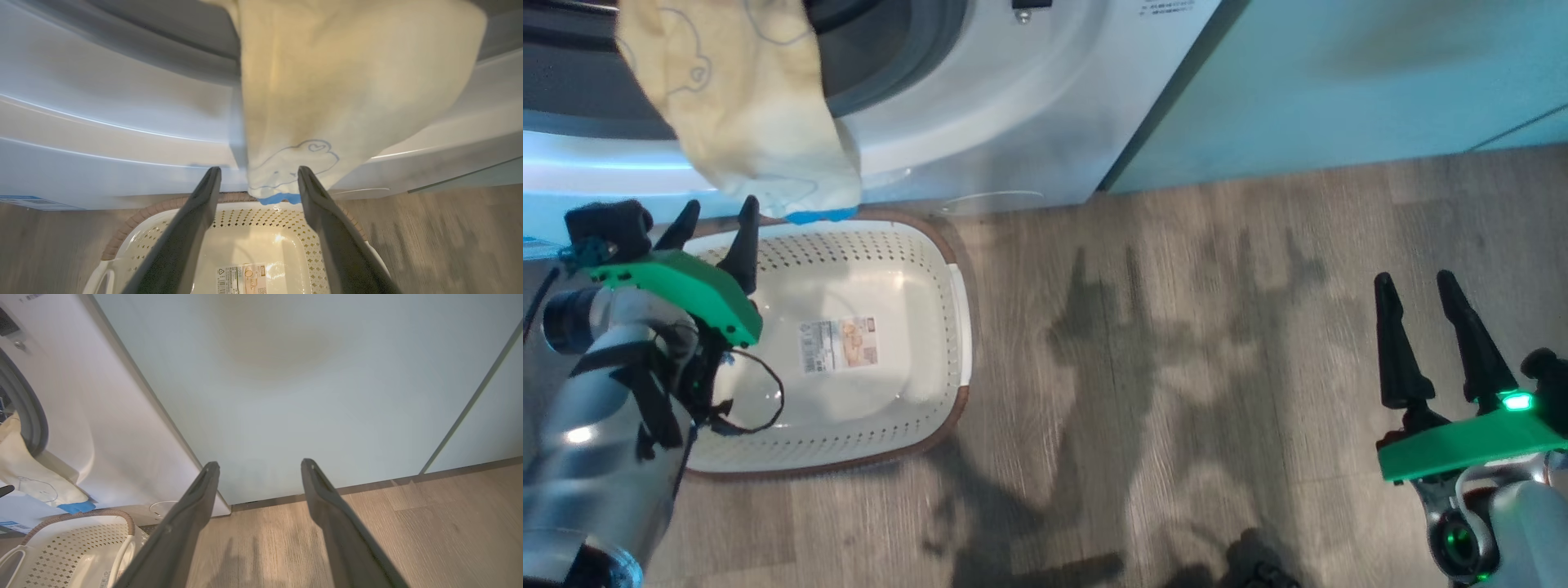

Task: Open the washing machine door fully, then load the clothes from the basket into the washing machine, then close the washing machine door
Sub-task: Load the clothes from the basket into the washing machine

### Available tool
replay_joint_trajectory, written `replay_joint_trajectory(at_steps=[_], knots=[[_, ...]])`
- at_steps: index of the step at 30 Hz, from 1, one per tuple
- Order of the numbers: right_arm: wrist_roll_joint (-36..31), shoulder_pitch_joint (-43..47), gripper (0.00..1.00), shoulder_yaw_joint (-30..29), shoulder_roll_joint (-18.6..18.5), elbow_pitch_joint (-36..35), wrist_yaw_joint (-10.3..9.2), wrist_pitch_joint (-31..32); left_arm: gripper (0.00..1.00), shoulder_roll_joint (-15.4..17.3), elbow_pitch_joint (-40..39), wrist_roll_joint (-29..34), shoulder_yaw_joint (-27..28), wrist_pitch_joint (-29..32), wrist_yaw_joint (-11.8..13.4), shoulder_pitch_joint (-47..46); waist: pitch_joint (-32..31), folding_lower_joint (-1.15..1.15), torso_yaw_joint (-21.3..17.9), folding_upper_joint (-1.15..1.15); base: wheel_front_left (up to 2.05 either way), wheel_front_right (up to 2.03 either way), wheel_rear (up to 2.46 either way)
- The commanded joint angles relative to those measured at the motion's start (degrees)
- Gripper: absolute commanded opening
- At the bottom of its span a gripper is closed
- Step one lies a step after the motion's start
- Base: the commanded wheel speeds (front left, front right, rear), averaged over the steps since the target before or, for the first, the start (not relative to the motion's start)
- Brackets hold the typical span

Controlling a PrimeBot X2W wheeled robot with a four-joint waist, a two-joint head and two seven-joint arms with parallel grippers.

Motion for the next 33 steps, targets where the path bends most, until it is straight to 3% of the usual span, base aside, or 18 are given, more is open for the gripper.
replay_joint_trajectory(at_steps=[1,18,19,20,21,25,33], knots=[[0.11,-0.65,1.00,0.61,-0.71,-1.78,0.25,-0.38,1.00,3.06,-0.32,-0.49,0.92,-0.36,-0.04,-1.50,1.04,-0.01,-0.76,0.00,0.00,0.00,0.00],[-0.48,-2.81,1.00,0.55,-0.21,-2.39,0.25,-0.38,1.00,6.56,-1.06,-2.95,-8.59,-0.36,-0.04,-9.15,6.31,-0.01,-1.13,0.00,0.00,0.00,0.00],[-0.48,-2.84,1.00,0.52,-0.21,-2.37,0.25,-0.38,0.80,6.63,-1.28,-2.97,-9.13,-0.36,-0.04,-9.20,6.35,-0.01,-1.10,0.00,0.00,0.00,0.00],[-0.49,-2.87,1.00,0.50,-0.21,-2.33,0.25,-0.38,0.35,6.72,-1.68,-2.86,-9.68,-0.36,-0.04,-9.27,6.36,-0.01,-1.06,0.00,0.00,0.00,0.00],[-0.51,-2.91,1.00,0.48,-0.19,-2.25,0.25,-0.38,0.00,6.75,-2.14,-2.84,-10.24,-0.36,-0.04,-9.22,6.33,-0.01,-1.01,0.00,0.00,0.00,0.00],[-0.49,-3.12,1.00,0.61,-0.09,-1.80,0.25,-0.38,0.00,7.16,-4.02,-2.81,-10.91,-0.36,-0.04,-8.79,5.86,-0.01,-0.83,0.00,0.00,0.00,0.00],[-0.26,-2.24,1.00,0.36,0.15,-1.39,0.25,-0.38,0.00,6.85,-12.44,-0.44,-5.75,-0.36,-0.04,-2.96,3.12,-0.01,-0.57,0.00,0.00,0.00,0.00]])
